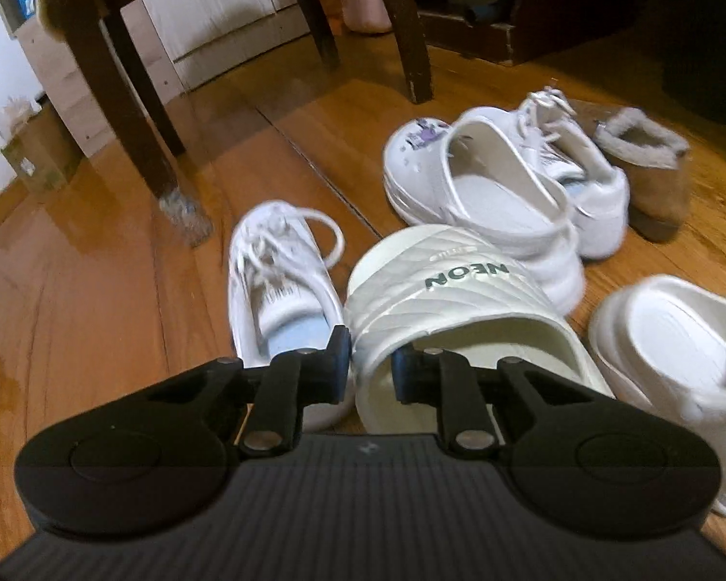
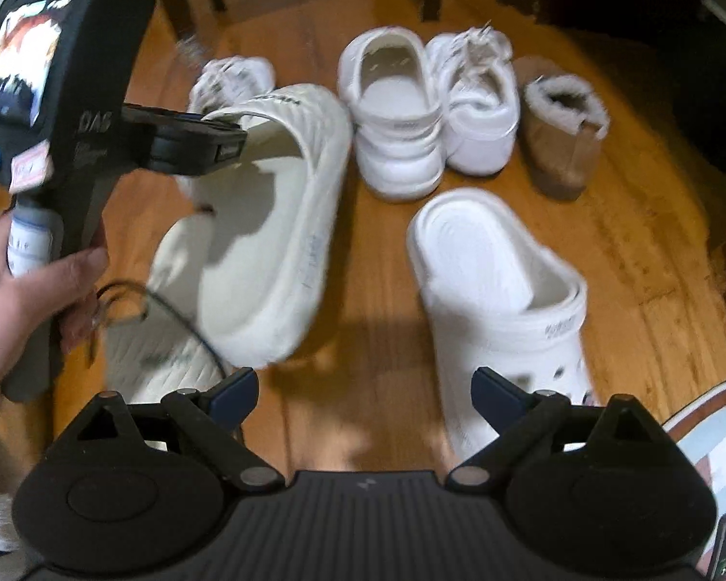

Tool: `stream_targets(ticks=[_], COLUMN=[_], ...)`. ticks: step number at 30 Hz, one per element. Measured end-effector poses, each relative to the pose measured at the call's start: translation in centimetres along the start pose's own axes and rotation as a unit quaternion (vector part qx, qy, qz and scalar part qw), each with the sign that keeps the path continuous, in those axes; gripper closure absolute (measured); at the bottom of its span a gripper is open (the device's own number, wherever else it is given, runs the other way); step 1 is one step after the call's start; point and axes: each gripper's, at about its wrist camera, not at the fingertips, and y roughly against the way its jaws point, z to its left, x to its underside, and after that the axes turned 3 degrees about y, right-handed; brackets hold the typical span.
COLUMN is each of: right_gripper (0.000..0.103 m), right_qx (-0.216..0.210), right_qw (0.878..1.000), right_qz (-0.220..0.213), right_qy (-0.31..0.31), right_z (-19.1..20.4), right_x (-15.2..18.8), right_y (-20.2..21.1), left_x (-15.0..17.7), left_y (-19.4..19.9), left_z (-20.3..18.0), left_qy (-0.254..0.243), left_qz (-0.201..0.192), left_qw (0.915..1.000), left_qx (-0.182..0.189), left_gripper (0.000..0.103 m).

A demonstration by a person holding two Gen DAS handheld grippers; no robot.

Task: Organize scattered shoes
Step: 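Close the left gripper on the second NEON slide's strap, then carry the slide with the left gripper beside the first NEON slide, release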

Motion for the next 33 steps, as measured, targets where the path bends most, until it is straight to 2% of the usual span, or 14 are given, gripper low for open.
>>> stream_targets(ticks=[5, 10, 12, 13, 14, 15, 18, 22, 24, 26, 27, 30, 33], right_gripper=[0.008, 0.008, 0.008, 0.008, 0.008, 0.008, 0.008, 0.008, 0.017, 0.018, 0.018, 0.018, 0.022], right_qx=[-0.026, -0.024, -0.033, -0.039, -0.047, -0.067, -0.096, -0.083, -0.084, -0.106, -0.116, -0.116, -0.103], right_qw=[0.999, 0.999, 0.998, 0.998, 0.997, 0.996, 0.994, 0.995, 0.993, 0.986, 0.981, 0.975, 0.958], right_qz=[0.022, 0.029, 0.034, 0.037, 0.04, 0.041, 0.032, -0.004, -0.041, -0.079, -0.096, -0.087, -0.066], right_qy=[0.019, 0.035, 0.04, 0.044, 0.047, 0.048, 0.047, 0.063, 0.076, 0.104, 0.118, 0.171, 0.26], right_z=[0.2, 0.8, 1.0, 1.1, 1.2, 1.2, 0.8, 0.4, 0.3, 0.2, 0.2, 1.1, 2.9], right_x=[0.6, 1.2, 1.4, 1.5, 1.6, 1.8, 1.9, 1.7, 1.7, 1.9, 2.0, 2.3, 2.5], right_y=[1.2, 1.9, 2.2, 2.3, 2.4, 2.7, 3.6, 4.9, 5.4, 5.4, 5.4, 4.1, 3.2], left_x=[2.2, 4.2, 4.9, 5.2, 5.6, 6.0, 7.2, 8.9, 9.5, 9.9, 10.2, 11.3, 11.9], left_y=[2.2, 4.2, 4.9, 4.9, 5.2, 5.5, 7.1, 9.5, 10.5, 11.4, 11.9, 12.6, 12.7], left_z=[-0.4, -0.7, -0.7, -0.4, -0.1, 0.1, 0.6, 2.1, 2.6, 2.8, 3.0, 4.1, 4.1], left_qy=[0.011, 0.021, 0.029, 0.044, 0.062, 0.076, 0.102, 0.139, 0.146, 0.145, 0.145, 0.172, 0.162], left_qz=[0.021, 0.045, 0.056, 0.07, 0.088, 0.097, 0.105, 0.119, 0.12, 0.117, 0.116, 0.128, 0.131], left_qw=[0.9997, 0.9988, 0.998, 0.9965, 0.9938, 0.9915, 0.9875, 0.9795, 0.9778, 0.9778, 0.9778, 0.9675, 0.9688], left_qx=[0.001, -0.003, -0.001, 0.012, 0.03, 0.042, 0.058, 0.084, 0.091, 0.095, 0.097, 0.134, 0.134], left_gripper=[0.086, 0.085, 0.078, 0.072, 0.057, 0.053, 0.048, 0.038, 0.031, 0.021, 0.02, 0.019, 0.018])
